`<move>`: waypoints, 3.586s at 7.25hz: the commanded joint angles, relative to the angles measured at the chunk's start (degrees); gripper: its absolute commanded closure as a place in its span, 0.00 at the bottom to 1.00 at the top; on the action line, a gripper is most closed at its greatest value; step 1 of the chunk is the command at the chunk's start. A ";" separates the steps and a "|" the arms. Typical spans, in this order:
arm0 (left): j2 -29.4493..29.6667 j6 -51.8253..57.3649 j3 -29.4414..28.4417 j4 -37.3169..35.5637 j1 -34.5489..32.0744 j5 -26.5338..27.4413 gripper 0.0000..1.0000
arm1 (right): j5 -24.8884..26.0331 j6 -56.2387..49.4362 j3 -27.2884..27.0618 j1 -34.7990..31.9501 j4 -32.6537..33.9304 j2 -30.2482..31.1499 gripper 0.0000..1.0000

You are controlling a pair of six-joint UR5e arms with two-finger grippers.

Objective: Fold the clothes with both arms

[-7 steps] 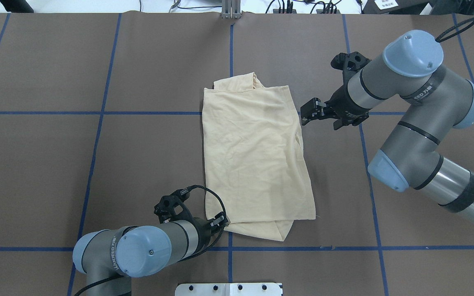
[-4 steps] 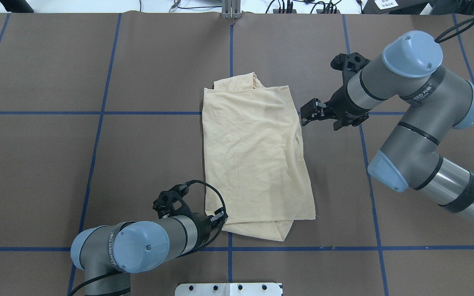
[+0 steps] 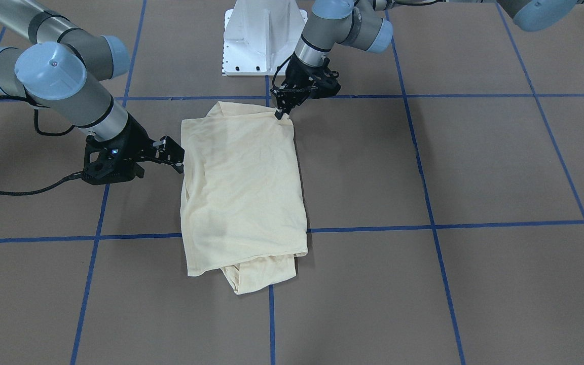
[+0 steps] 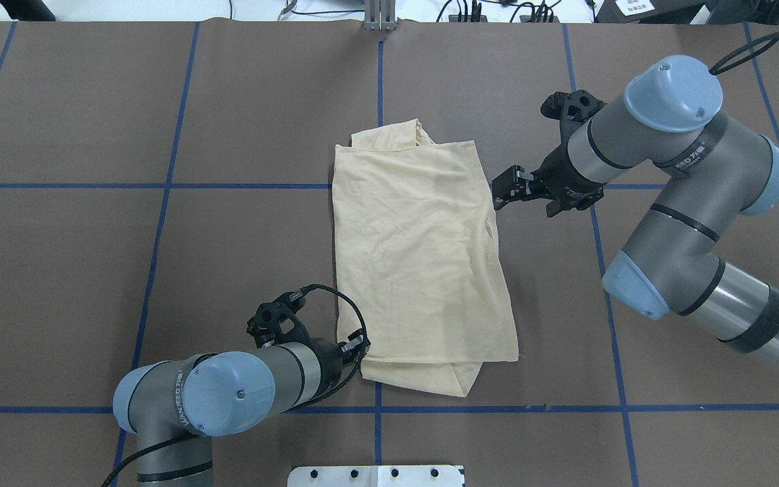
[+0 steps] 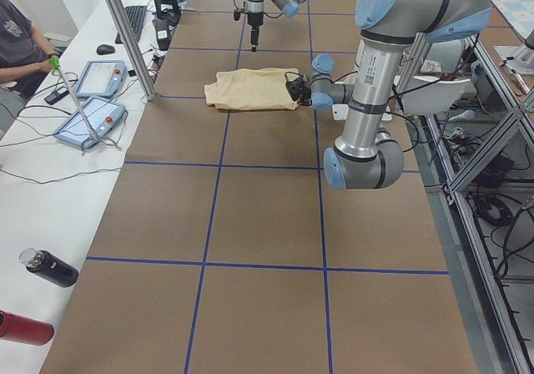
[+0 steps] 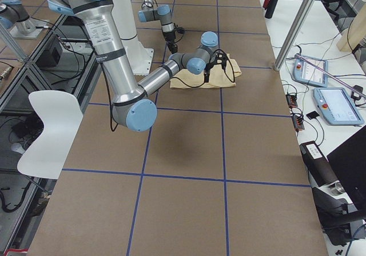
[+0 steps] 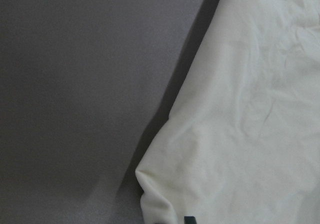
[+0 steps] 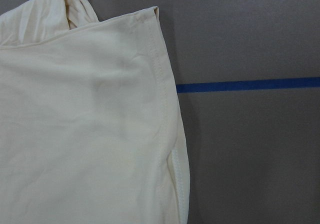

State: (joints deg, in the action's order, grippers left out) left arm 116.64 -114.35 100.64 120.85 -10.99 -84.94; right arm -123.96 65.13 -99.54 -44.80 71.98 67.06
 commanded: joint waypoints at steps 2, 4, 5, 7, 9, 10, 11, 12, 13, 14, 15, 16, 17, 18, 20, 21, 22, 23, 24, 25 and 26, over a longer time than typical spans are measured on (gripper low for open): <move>0.08 0.00 0.25 -1.92 -0.26 -0.05 0.33 | 0.12 0.00 0.22 0.23 0.00 0.00 0.00; 0.69 0.00 0.34 -2.28 -0.26 -0.14 0.33 | 0.12 0.00 0.48 0.23 0.00 0.00 0.00; 0.78 0.00 0.69 -2.63 -0.26 -0.14 0.33 | 0.21 0.00 0.49 0.32 0.00 0.00 0.00; 0.70 0.09 6.46 -10.42 -0.26 -0.40 0.33 | 0.21 0.00 0.49 0.50 -0.09 0.00 0.00; 0.35 0.09 6.85 -11.34 -0.08 -0.40 0.33 | 0.30 0.00 0.92 0.67 -0.09 0.00 0.00; 0.69 0.17 5.80 -11.16 0.01 -0.40 0.33 | 0.30 0.00 0.92 0.67 -0.09 0.00 0.00; 0.87 0.18 4.57 -10.90 0.10 -0.31 0.33 | 0.30 0.00 0.92 0.67 -0.09 0.00 0.00; 0.87 0.26 3.78 -10.72 0.10 -0.31 0.33 | 0.30 0.00 1.01 0.76 -0.09 0.00 0.00; 0.87 0.26 3.68 -10.72 0.18 -0.40 0.33 | 0.30 0.00 1.01 0.68 -0.09 -0.09 0.00; 0.87 0.26 3.16 -10.63 0.18 -0.49 0.33 | 0.30 0.00 1.10 0.67 -0.09 0.00 0.00; 0.96 0.18 2.55 -10.63 0.18 -0.49 0.33 | 0.30 -0.09 1.10 0.67 -0.09 -0.09 0.00; 1.05 0.18 2.19 -10.46 0.27 -0.49 0.33 | 0.30 -0.09 1.10 0.67 -0.09 0.00 0.00; 2.53 0.00 0.71 -10.54 0.27 -0.49 0.32 | 0.30 -0.09 1.10 0.67 -0.09 0.00 0.00; 3.50 -0.17 -0.35 -10.55 0.27 -0.49 0.32 | 0.30 -0.09 1.10 0.67 -0.09 0.09 0.00; 3.51 -0.18 -1.06 -10.54 0.27 -0.49 0.32 | 0.30 -0.09 1.10 0.67 -0.09 0.18 0.00; 3.51 0.00 -0.98 -10.55 0.27 -0.49 0.32 | 0.30 -0.09 1.10 0.67 -0.09 0.18 0.00; 3.51 0.00 -0.89 -10.63 0.18 -0.49 0.34 | 0.21 -0.09 1.01 0.67 -0.09 0.18 0.00; 3.51 -0.44 -0.45 -10.63 0.18 -0.49 0.57 | 0.21 -0.09 1.01 0.67 -0.09 0.18 0.00; 3.60 -0.44 0.07 -10.81 0.18 -0.49 0.86 | 0.21 -0.09 1.01 0.67 -0.09 0.18 0.00; 3.60 -0.61 0.08 -10.90 0.10 -0.57 1.00 | 0.21 -0.09 1.01 0.67 -0.09 0.18 0.00; 3.60 -0.62 0.25 -10.98 0.01 -0.58 1.00 | 0.29 -0.09 1.10 0.67 -0.09 0.26 0.00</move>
State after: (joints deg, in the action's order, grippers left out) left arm 120.22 -114.89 100.68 109.98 -10.90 -85.49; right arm -123.73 65.04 -98.51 -44.12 71.90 67.26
